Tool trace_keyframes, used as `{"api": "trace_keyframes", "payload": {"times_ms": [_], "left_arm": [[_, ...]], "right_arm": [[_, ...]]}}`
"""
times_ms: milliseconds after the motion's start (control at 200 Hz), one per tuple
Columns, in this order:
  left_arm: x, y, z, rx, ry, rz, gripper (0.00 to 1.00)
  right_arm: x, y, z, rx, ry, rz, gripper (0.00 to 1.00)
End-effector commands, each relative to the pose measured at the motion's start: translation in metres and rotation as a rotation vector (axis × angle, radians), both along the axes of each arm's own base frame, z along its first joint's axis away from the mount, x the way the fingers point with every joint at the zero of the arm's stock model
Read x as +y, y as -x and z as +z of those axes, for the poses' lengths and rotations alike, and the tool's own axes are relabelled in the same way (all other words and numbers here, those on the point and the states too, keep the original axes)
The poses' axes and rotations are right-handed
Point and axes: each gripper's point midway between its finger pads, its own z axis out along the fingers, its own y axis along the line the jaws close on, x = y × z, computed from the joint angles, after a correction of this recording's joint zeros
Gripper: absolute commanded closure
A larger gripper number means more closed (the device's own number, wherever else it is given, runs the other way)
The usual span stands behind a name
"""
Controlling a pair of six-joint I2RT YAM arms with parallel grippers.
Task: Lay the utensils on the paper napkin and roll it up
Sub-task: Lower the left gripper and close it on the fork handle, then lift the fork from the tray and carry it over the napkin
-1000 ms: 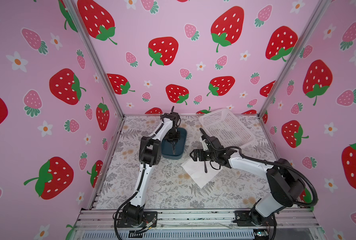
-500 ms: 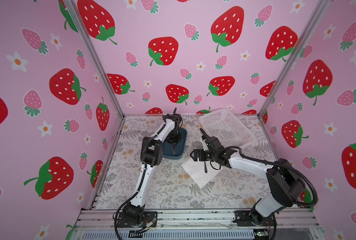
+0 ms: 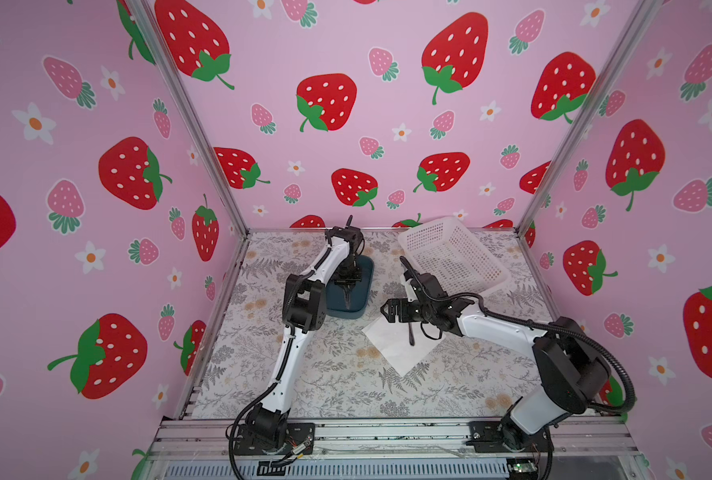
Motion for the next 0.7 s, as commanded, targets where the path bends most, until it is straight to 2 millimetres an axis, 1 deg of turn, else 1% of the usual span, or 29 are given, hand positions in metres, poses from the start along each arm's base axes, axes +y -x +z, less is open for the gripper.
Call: {"api": "trace_keyframes", "payload": {"times_ms": [0, 105, 210, 245, 255, 265, 440, 600, 695], "left_arm": [[0.008, 0.016, -0.055, 0.115, -0.040, -0.012, 0.86], [0.005, 0.011, -0.048, 0.093, -0.024, -0.002, 0.88], [0.000, 0.009, -0.033, 0.070, 0.005, 0.006, 0.90], [-0.001, 0.009, -0.032, 0.069, 0.007, 0.005, 0.90], [-0.003, 0.006, -0.019, 0.044, 0.017, 0.006, 0.90], [-0.003, 0.005, -0.014, 0.034, 0.020, 0.007, 0.90], [-0.010, -0.001, 0.035, -0.067, 0.060, 0.019, 0.90], [-0.012, 0.002, 0.067, -0.124, 0.092, 0.037, 0.90], [-0.010, 0.007, 0.078, -0.137, 0.088, 0.040, 0.90]], "right_arm": [[-0.006, 0.001, 0.000, 0.007, 0.012, -0.018, 0.00], [-0.006, 0.001, 0.000, 0.007, 0.010, -0.017, 0.00], [-0.008, 0.001, 0.002, 0.004, 0.013, -0.022, 0.00], [-0.008, 0.000, 0.003, 0.001, 0.014, -0.024, 0.00], [-0.009, 0.000, 0.003, 0.000, 0.015, -0.025, 0.00], [-0.009, 0.000, 0.003, 0.000, 0.015, -0.025, 0.00], [-0.015, -0.003, 0.010, -0.024, 0.015, -0.055, 0.00], [-0.024, -0.007, 0.017, -0.046, 0.014, -0.100, 0.00], [-0.030, -0.008, 0.022, -0.058, 0.010, -0.127, 0.00]]}}
